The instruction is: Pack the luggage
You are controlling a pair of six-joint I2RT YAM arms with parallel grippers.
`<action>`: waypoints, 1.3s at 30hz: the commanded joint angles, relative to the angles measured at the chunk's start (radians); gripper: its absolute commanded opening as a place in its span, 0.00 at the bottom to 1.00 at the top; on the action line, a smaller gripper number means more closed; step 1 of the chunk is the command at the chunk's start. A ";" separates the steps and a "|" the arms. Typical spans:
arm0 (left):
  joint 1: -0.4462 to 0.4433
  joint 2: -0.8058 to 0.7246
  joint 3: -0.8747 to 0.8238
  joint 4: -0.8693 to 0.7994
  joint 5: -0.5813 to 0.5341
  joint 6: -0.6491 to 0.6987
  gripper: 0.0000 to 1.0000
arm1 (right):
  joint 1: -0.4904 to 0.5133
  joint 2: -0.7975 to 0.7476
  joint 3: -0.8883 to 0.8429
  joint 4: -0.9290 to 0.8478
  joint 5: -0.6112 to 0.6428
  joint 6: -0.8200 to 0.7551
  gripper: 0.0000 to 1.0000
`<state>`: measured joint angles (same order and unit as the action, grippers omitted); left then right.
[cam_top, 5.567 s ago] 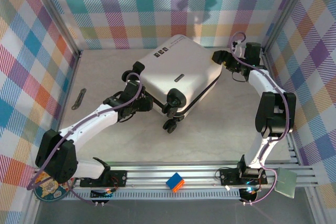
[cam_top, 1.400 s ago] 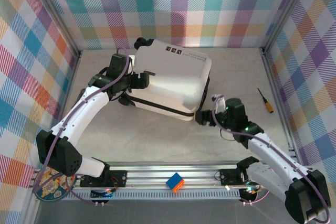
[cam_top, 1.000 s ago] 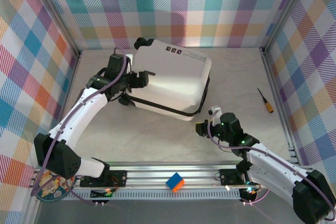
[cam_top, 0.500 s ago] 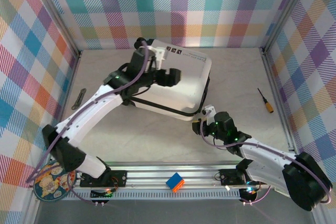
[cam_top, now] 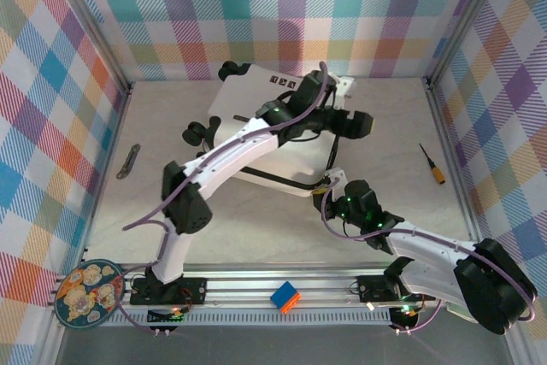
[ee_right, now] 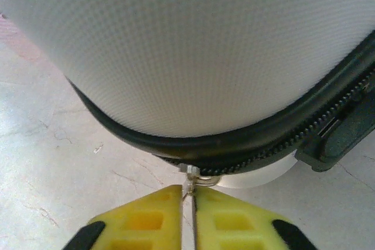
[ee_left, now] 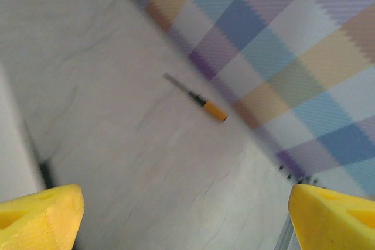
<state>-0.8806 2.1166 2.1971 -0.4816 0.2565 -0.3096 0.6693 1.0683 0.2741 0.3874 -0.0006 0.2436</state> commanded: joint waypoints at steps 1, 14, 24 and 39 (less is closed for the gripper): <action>-0.036 0.079 0.087 0.005 0.076 -0.054 0.90 | 0.007 0.020 0.034 0.046 0.007 -0.032 0.09; -0.076 0.210 0.197 -0.027 -0.001 -0.067 0.90 | 0.006 0.009 0.025 0.045 0.006 -0.038 0.00; -0.090 0.182 0.144 -0.146 -0.245 -0.019 0.87 | 0.007 -0.089 0.030 -0.073 0.189 -0.028 0.00; -0.086 0.009 -0.122 -0.054 -0.291 -0.026 0.86 | -0.007 -0.077 0.002 0.021 0.092 -0.068 0.04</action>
<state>-0.9752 2.1857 2.0827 -0.5190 0.0025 -0.3477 0.6670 1.0088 0.3042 0.2935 0.1879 0.2073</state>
